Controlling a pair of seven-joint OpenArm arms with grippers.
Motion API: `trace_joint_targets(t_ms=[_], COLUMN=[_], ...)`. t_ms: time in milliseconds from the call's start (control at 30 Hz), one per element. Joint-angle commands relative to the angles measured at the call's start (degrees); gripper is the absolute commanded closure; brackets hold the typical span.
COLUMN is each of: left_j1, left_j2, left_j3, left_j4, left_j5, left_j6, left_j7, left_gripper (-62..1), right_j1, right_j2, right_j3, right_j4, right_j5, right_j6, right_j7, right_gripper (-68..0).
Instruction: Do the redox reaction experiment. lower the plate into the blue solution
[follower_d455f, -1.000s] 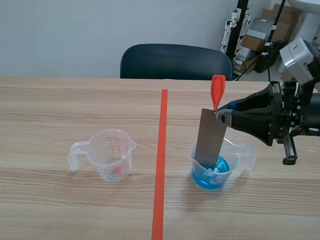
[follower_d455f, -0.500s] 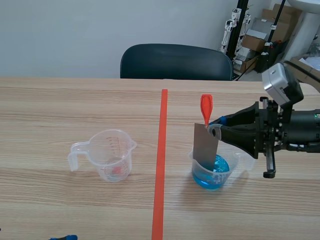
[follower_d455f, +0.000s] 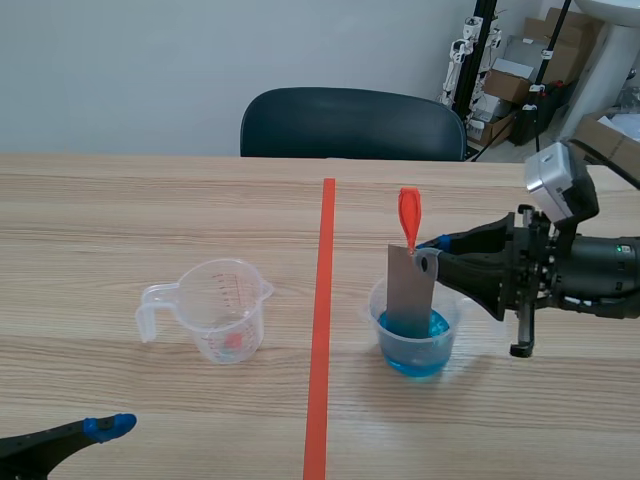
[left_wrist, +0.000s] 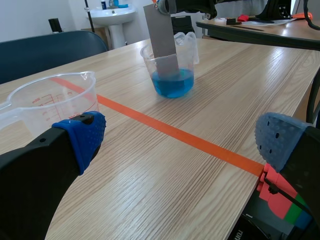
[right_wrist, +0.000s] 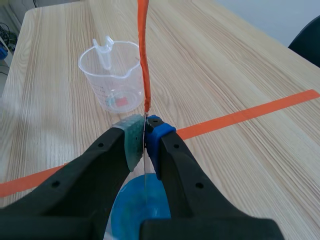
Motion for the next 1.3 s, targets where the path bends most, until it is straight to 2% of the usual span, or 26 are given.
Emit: trace_joint_targets(t_ms=[0,333,533,1267], left_j1=[0.1,0.1,-0.1,-0.5], left_j2=[0.3,0.3,0.3,0.3], left_j3=[-0.1,-0.1,-0.1,-0.1], left_j4=[0.8,0.8,0.9,0.9], left_j5=[-0.4,-0.5,-2.5,-2.5], left_j6=[0.1,0.1,0.1,0.1], left_j7=[-0.8,-0.8,-1.0,-0.8], left_gripper=[-62.3,-62.3,-62.3,-62.3], right_j1=[-0.5,-0.9,-0.9,-0.9], right_j2=[1.0,5.7,6.5,6.5], right_j3=[-1.5,-1.5,-1.5,-1.5], right_j4=[0.5,0.9,1.3,1.3], right_j5=[-1.0,-2.4,-3.3,-3.5], right_j6=[0.2,2.2,2.2,2.1], right_j7=[-0.6,7.0,7.2,7.2], right_gripper=[-1.7,-1.7,-1.7,-1.8])
